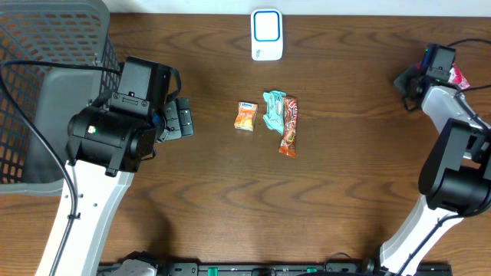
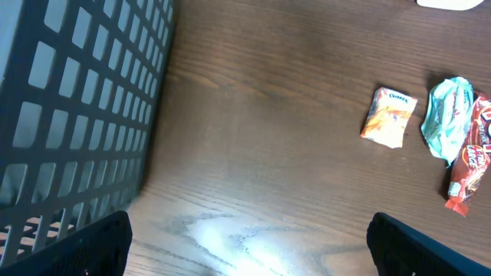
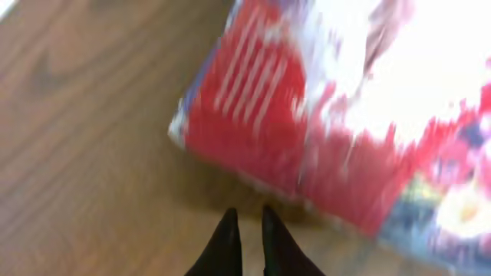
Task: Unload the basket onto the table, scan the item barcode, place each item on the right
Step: 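Move the right gripper back toward the items in the centre, then grasp the red snack bag with the right gripper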
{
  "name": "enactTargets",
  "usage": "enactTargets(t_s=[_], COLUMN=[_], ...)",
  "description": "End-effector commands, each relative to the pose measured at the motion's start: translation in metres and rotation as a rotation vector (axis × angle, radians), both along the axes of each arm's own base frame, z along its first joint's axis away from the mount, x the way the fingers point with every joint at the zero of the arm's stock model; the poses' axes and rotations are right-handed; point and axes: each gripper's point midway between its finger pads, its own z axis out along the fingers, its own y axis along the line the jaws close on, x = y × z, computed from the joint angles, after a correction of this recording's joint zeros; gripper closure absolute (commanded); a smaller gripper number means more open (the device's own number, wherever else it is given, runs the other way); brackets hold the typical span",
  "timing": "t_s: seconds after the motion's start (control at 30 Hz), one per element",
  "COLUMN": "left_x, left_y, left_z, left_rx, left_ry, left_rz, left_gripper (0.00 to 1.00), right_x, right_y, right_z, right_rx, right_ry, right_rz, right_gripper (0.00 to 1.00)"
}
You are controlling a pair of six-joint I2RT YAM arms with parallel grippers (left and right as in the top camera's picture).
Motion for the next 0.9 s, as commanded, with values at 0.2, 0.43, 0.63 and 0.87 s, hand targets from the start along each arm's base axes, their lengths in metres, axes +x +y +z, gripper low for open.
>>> enactTargets(t_s=[0.2,0.43,0.63,0.87], left_x=[0.000,0.000,0.000,0.000], left_y=[0.003,0.003,0.003,0.003], left_z=[0.002,0.002,0.002,0.002], left_rx=[0.012,0.012,0.012,0.012], left_ry=[-0.003,-0.003,-0.003,-0.003], left_rz=[0.000,0.000,0.000,0.000], left_gripper=[0.02,0.02,0.02,0.02], right_x=[-0.001,0.024,0.020,-0.049], right_y=[-0.066,-0.036,0.085,0.216], right_z=[0.015,0.071,0.091,0.057], right_rx=[-0.016,0.038,0.226,0.392], right_ry=[-0.044,-0.072,-0.010,0.278], right_rz=[-0.062,0.143,0.467,0.802], right_gripper=[0.82,0.83,0.64,0.37])
